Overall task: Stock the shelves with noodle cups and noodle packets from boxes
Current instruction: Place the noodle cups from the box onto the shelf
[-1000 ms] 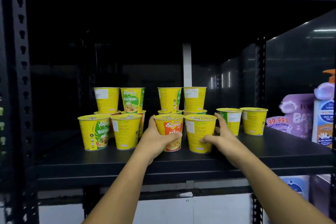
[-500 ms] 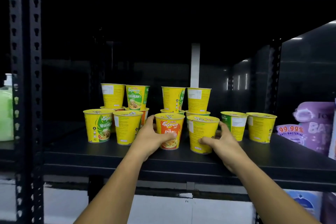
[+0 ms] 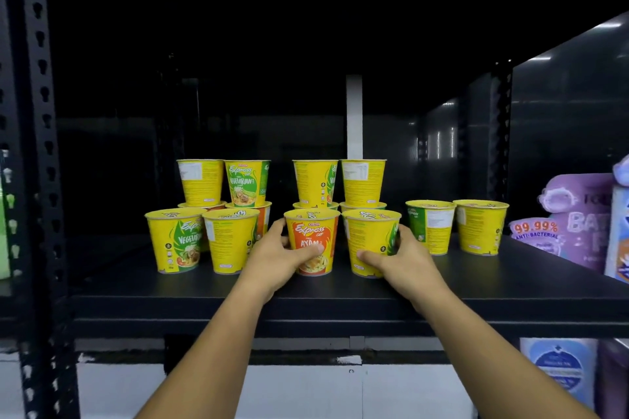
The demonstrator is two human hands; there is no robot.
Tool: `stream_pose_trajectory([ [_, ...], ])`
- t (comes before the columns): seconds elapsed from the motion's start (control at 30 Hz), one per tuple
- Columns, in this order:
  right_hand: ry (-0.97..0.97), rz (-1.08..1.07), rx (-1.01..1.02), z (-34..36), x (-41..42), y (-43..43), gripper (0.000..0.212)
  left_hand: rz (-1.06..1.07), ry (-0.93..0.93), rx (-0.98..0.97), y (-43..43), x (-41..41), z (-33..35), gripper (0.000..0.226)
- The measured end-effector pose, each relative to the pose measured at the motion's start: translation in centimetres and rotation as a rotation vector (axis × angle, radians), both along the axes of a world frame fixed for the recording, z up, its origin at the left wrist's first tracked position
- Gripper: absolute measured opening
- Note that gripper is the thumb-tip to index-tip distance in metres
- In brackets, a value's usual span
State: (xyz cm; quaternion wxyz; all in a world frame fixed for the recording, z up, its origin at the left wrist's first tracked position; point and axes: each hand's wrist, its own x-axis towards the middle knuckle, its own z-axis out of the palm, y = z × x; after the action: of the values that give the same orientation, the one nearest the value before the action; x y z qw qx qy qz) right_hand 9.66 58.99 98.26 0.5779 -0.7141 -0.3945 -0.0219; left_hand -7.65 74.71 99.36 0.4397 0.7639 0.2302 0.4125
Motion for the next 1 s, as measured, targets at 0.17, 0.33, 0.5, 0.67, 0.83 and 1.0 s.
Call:
stream_pose_trajectory([
  [0.17, -0.043, -0.061, -0.034, -0.1, -0.3, 0.3, 0.068, 0.000, -0.005, 0.023, 0.2, 0.1, -0.1, 0.078],
  [0.33, -0.118, -0.159, -0.088, -0.1, -0.9, 0.5, 0.063, 0.000, -0.009, 0.043, 0.2, 0.0, -0.1, 0.077],
  [0.5, -0.161, -0.219, -0.107, -0.5, -1.2, 0.7, 0.059, 0.059, 0.014, 0.118, 0.2, 0.0, -0.3, 0.083],
  [0.67, -0.214, -0.326, 0.009, -0.7, -1.9, 0.6, 0.087, 0.239, -0.042, 0.151, 0.1, -0.3, -0.5, 0.097],
  [0.83, -0.362, -0.367, 0.146, -1.4, -2.8, -0.3, 0.045, 0.372, -0.095, 0.384, -1.5, -0.8, -1.2, 0.050],
  [1.0, -0.497, -0.168, -0.011, -2.2, -3.1, -1.1, 0.021, 0.420, 0.045, 0.677, -2.3, -1.3, -2.2, 0.024],
])
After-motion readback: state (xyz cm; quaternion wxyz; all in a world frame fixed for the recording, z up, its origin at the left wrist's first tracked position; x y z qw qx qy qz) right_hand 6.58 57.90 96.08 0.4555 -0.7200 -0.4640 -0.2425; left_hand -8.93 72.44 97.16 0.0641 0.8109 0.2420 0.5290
